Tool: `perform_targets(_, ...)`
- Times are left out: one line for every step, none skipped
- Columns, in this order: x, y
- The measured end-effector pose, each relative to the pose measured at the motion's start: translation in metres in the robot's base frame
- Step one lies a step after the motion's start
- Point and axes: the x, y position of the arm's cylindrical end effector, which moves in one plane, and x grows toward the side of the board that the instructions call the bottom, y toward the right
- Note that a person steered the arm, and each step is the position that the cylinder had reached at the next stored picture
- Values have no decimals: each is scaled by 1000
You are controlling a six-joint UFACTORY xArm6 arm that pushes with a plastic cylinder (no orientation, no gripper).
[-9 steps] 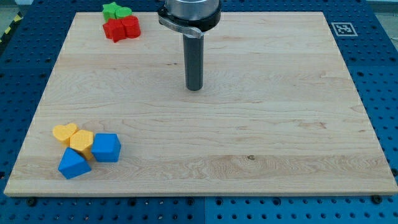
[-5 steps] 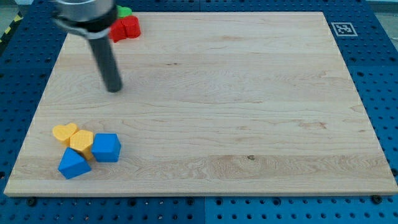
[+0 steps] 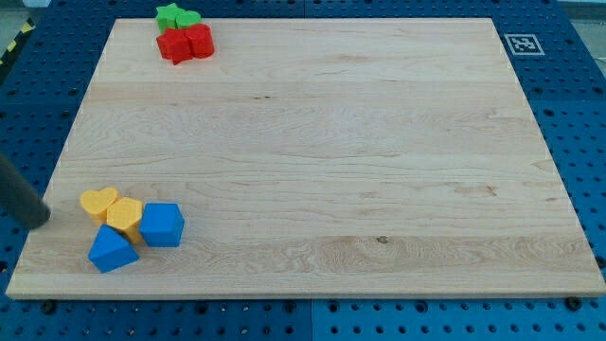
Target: Push the blue triangle towards the bottom center
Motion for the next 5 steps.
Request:
perform_targets(10,0)
perform_targets(29,27)
perform_targets(33,58)
perform_targets(16,80)
perform_targets(10,113)
